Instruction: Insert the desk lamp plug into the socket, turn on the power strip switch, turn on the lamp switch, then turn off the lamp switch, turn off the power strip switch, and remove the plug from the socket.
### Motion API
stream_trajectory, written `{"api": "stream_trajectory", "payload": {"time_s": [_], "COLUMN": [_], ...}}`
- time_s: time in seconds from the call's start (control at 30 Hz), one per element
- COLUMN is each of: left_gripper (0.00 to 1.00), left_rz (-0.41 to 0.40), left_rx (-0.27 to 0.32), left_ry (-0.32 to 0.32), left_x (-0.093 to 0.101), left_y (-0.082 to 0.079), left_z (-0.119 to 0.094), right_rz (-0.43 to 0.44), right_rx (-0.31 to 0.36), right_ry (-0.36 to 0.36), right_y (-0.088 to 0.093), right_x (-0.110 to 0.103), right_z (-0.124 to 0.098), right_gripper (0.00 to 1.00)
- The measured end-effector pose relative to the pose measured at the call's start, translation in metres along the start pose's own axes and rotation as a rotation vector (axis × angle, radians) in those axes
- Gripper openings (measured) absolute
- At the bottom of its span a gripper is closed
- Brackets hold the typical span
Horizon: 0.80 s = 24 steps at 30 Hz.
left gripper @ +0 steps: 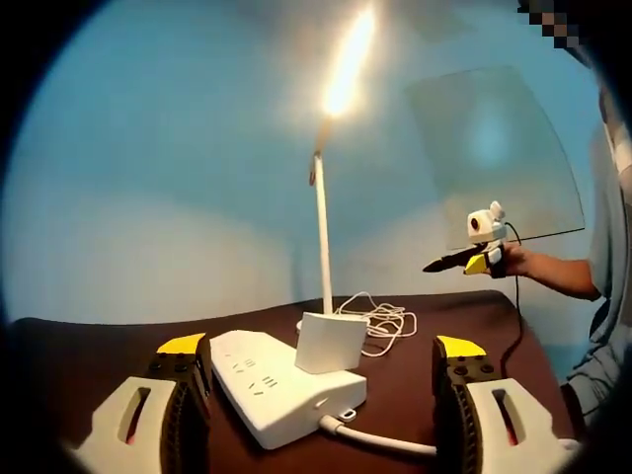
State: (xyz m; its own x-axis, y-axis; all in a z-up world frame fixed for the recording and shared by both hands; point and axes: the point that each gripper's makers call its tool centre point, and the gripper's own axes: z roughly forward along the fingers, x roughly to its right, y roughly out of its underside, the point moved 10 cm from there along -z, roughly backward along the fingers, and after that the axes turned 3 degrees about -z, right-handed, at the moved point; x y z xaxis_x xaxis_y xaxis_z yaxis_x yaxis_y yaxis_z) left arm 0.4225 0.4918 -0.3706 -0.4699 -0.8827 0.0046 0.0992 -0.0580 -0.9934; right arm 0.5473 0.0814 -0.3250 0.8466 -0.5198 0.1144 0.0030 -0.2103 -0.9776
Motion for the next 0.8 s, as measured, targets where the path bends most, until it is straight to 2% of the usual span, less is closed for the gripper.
{"api": "stream_trajectory", "payload": {"time_s": [0.2,0.33,0.53,0.8], "left_gripper": [0.89,0.89,0.89,0.89], "left_rz": [0.006,-0.001,0.002,0.009], "left_rx": [-0.014,-0.003,-0.016,-0.027], "left_ry": [0.010,0.008,0.009,0.010], "left_x": [0.002,0.016,0.010,0.002], "left_y": [0.002,-0.001,0.001,0.003], "left_z": [0.000,0.000,0.001,0.001], "right_rz": [0.028,0.052,0.086,0.108], "right_rx": [0.017,0.015,0.051,0.031], "right_ry": [0.025,0.034,0.047,0.040], "right_y": [0.019,0.033,0.048,0.063], "right_x": [0.007,0.010,0.010,0.011], "right_z": [-0.002,0.001,0.003,0.004], "right_gripper": [0.95,0.94,0.93,0.91]}}
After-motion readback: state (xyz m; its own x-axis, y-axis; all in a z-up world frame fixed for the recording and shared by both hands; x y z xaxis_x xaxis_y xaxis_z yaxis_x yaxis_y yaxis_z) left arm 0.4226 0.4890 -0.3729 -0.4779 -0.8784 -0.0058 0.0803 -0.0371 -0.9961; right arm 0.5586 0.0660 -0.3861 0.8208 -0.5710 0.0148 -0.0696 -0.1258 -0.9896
